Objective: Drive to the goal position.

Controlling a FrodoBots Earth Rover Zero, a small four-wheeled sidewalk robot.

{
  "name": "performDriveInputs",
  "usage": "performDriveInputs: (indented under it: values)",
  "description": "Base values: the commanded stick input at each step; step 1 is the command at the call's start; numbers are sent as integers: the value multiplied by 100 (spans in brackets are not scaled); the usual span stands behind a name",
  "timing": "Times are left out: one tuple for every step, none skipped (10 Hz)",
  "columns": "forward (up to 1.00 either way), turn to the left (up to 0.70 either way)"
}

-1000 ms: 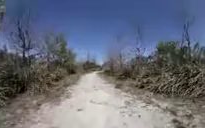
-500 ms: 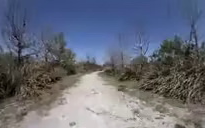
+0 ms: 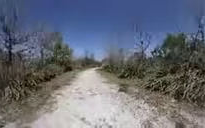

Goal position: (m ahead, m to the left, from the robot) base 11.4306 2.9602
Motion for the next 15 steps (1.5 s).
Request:
performDriveInputs:
  values:
    - [70, 0]
    - [70, 0]
    - [70, 0]
    - [70, 0]
    - [70, 0]
    - [70, 0]
    - [70, 0]
    - [70, 0]
    - [70, 0]
    - [70, 0]
    - [70, 0]
    - [70, 9]
    - [70, 23]
    - [70, 35]
    - [70, 31]
